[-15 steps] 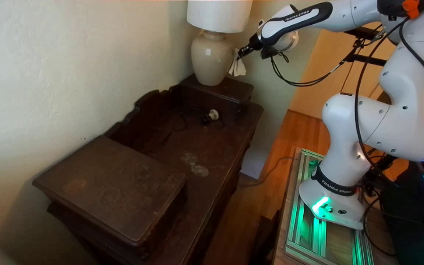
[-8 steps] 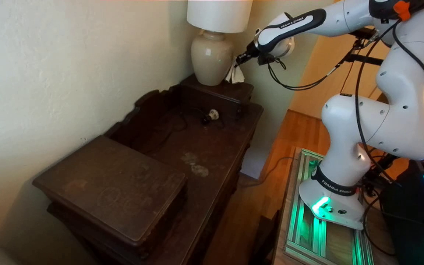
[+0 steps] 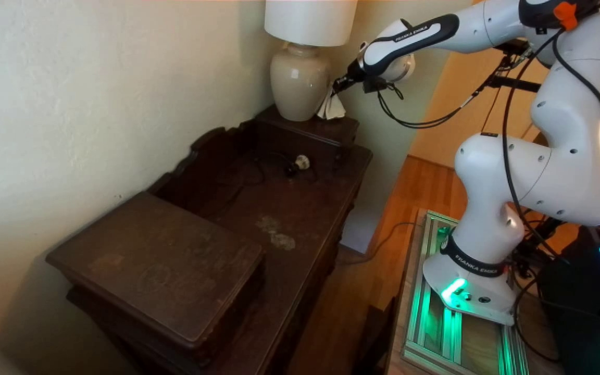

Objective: Use the towel to wipe the lamp

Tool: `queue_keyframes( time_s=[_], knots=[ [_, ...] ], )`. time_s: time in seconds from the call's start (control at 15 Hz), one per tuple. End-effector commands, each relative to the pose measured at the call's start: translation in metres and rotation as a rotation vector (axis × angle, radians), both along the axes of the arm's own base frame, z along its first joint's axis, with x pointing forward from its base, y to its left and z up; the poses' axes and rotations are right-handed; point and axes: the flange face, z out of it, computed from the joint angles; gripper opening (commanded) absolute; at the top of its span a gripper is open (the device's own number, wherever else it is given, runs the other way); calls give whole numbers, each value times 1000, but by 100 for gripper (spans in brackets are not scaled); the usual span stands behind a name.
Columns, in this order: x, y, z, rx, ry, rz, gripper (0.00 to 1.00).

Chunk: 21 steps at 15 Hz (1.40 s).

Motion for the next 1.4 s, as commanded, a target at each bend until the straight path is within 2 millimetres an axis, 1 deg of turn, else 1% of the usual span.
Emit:
queue_keyframes(
  time_s=[0.0, 0.13, 0.4, 0.53, 0.73, 0.93, 1.33],
  knots=[
    [1, 6, 27, -34, -51, 27, 3],
    [-2, 11, 42, -61, -76, 45, 3],
    [-13, 29, 73, -129, -109, 92, 3],
    [-16, 40, 81, -150, -113, 115, 3],
    [-19, 58, 87, -158, -107, 155, 3],
    [-26, 74, 85, -181, -39, 150, 3],
    [-33, 96, 85, -207, 56, 110, 3]
  ],
)
